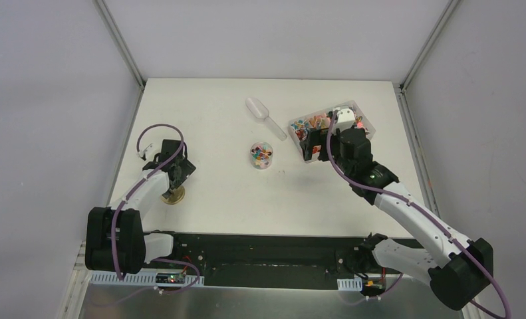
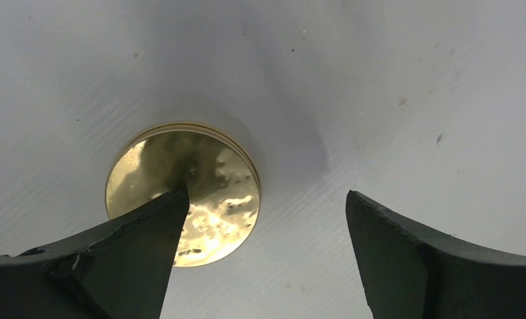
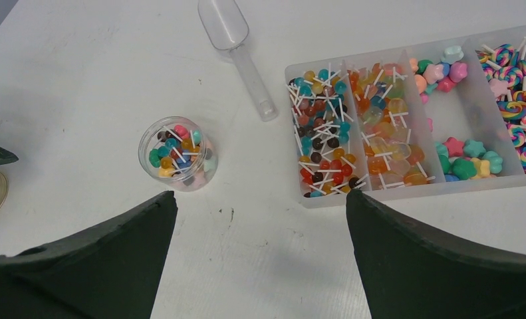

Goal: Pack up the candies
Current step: Pick up the bottle lid at the center of the board.

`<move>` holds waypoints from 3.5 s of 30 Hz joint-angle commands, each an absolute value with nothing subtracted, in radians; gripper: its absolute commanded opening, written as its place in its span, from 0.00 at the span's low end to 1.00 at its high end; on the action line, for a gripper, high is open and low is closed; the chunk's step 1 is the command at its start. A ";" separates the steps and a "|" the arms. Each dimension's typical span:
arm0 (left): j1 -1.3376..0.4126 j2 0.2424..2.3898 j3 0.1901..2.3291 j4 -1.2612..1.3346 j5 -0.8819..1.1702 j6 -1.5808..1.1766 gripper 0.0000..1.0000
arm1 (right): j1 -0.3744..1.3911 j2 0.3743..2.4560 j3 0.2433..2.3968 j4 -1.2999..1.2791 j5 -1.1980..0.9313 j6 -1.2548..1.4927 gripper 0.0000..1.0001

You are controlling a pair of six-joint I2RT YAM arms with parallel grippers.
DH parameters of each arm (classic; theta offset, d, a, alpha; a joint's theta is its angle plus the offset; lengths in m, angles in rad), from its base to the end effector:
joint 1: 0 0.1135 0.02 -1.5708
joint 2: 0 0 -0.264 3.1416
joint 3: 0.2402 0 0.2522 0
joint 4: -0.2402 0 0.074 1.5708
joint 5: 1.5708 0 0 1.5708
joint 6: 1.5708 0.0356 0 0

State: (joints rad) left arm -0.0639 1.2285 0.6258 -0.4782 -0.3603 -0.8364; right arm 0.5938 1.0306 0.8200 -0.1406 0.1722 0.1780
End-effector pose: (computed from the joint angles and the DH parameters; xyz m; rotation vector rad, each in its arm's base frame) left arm 0.2181 -0.0014 0.1781 -1.0663 2.3145 0.1406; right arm 0.2013 0.1285 0.3098 -0.2843 1.9115 0.3530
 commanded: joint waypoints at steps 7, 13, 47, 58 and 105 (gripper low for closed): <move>-0.047 1.207 0.628 -0.584 -0.454 -0.948 0.99 | 0.595 0.985 0.824 -0.143 0.179 0.178 1.00; -0.043 1.188 0.652 -0.632 -0.507 -0.938 0.99 | 0.594 0.986 0.828 -0.149 0.185 0.173 1.00; -0.062 1.254 0.561 -0.516 -0.335 -0.908 0.89 | 0.594 0.990 0.828 -0.144 0.178 0.182 1.00; -0.280 1.298 0.643 -0.499 -0.391 -0.900 0.85 | 0.594 0.985 0.822 -0.143 0.168 0.196 1.00; -0.210 1.289 0.616 -0.511 -0.354 -0.778 0.99 | 0.594 0.986 0.833 -0.150 0.169 0.185 1.00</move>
State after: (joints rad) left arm -0.2146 1.2819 0.6254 -0.5610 -0.3794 -0.7952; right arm 0.5938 1.0111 0.8196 -0.1699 0.1707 0.1818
